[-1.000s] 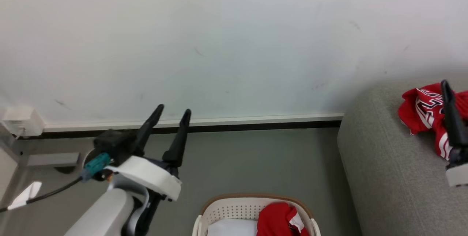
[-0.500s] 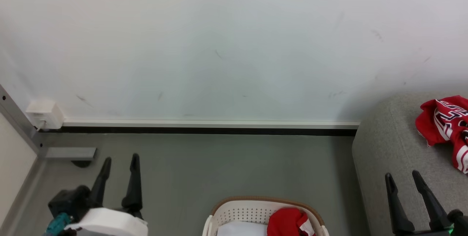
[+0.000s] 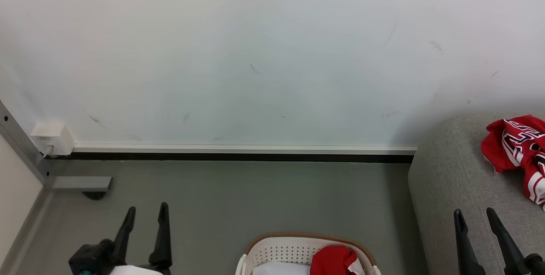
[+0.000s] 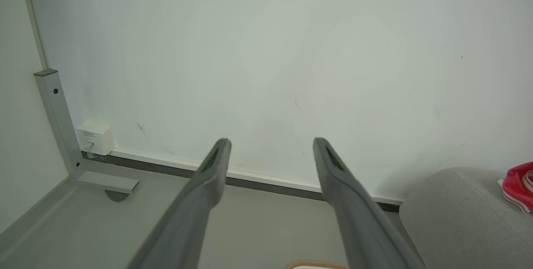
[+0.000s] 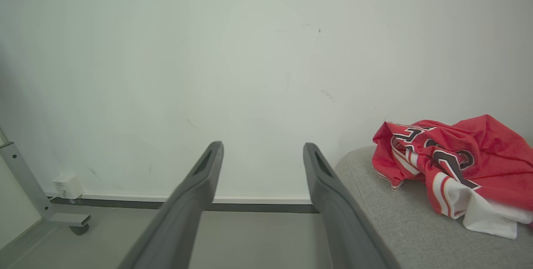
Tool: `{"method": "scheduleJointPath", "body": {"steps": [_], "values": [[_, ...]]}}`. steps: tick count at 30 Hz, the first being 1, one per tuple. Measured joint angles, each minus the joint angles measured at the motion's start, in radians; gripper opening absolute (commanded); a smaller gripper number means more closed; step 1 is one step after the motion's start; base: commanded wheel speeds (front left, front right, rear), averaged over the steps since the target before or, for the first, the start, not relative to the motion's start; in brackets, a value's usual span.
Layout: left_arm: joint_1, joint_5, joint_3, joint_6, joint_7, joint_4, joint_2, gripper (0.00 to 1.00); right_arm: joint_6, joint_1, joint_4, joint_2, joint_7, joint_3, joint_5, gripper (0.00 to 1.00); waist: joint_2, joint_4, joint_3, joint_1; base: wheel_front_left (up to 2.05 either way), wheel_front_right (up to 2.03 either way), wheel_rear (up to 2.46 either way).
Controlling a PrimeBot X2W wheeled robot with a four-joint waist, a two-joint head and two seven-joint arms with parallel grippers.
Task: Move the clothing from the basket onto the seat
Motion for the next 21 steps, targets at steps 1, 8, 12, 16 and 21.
{"method": "scheduleJointPath", "body": {"steps": [1,8,12,16,21], "values": [[0.0,0.006,0.005,-0.007,0.0,0.003,-0.005,1.0,0.0,0.0,0.0,-0.001,0.0,-0.002,0.0,1.0,0.0,0.0,0.0,0.0,0.0,0.0,0.0],[-0.001,0.042,0.037,-0.043,0.0,0.023,-0.034,1.0,0.0,-0.004,0.006,-0.002,0.0,-0.004,0.0,1.0,0.0,-0.004,0.002,0.0,0.0,0.0,0.0],[-0.007,0.053,0.051,-0.063,0.0,0.038,-0.048,1.0,0.0,-0.007,0.013,-0.002,0.0,0.001,0.0,1.0,0.0,-0.008,0.003,0.0,0.0,0.0,0.0],[-0.009,0.067,0.065,-0.077,0.0,0.047,-0.057,1.0,0.0,-0.014,0.019,-0.006,0.0,0.008,0.004,1.0,0.0,-0.013,0.004,0.0,0.0,0.0,0.0],[-0.01,0.079,0.084,-0.091,0.0,0.052,-0.066,1.0,0.0,-0.02,0.021,-0.012,0.0,0.011,0.008,1.0,0.0,-0.021,0.007,0.0,0.0,0.0,0.0]]}}
